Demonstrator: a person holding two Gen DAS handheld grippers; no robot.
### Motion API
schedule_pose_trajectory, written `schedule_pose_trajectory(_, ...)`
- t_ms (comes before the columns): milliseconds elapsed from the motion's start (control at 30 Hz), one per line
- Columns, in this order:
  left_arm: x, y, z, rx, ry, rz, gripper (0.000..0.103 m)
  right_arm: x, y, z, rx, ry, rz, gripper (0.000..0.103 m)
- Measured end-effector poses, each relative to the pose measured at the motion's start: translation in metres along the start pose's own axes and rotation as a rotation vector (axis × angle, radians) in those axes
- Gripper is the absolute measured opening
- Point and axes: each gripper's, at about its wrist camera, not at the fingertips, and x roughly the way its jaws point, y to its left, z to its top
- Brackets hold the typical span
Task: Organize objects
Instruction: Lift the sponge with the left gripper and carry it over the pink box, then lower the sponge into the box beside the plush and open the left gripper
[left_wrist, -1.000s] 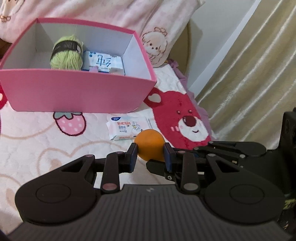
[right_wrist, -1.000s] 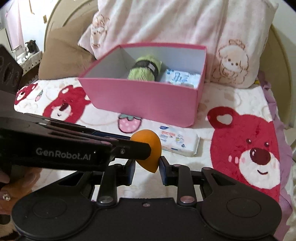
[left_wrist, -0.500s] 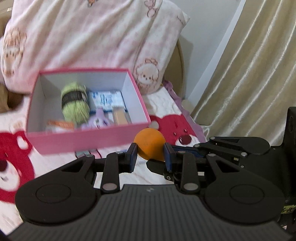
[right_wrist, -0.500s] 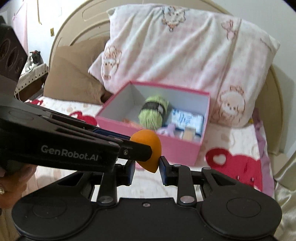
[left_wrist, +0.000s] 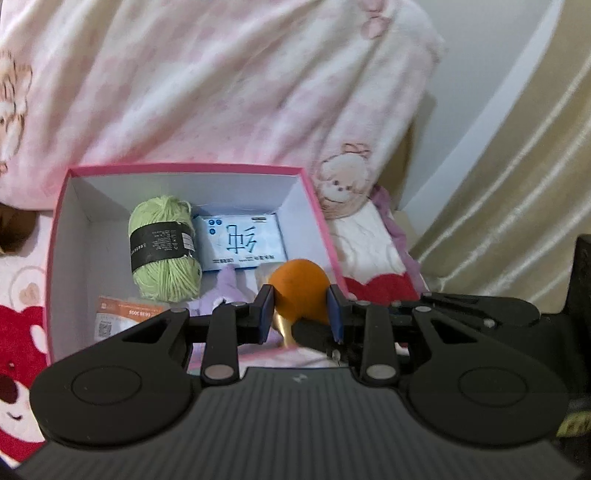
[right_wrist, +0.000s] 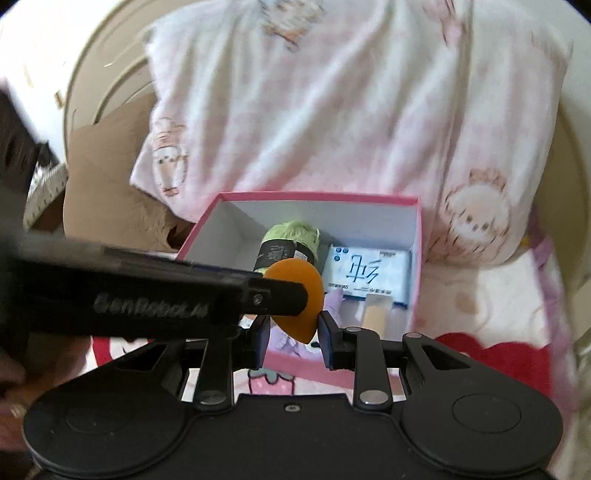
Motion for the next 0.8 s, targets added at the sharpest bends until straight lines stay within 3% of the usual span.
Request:
schedule_pose_trajectory(367, 0.063, 0.033, -0.005, -0.046, -0.033, -0.001, 0.030, 0.064, -0.012, 0.004, -0.068, 0.062, -0.086, 0.032)
schedule_pose_trajectory(567, 0.084, 0.042, -0.007, -0.034, -0.052, 0.017, 0.029, 0.085, -0.021, -0.005, -0.043, 0.052, -0.061, 0.032)
schedule_pose_trajectory(800, 0.109, 0.052, -0.009, -0.051, -0.030, 0.016, 0.029, 0.103, -0.020, -0.014, -0.068, 0.067, -0.095, 0.032)
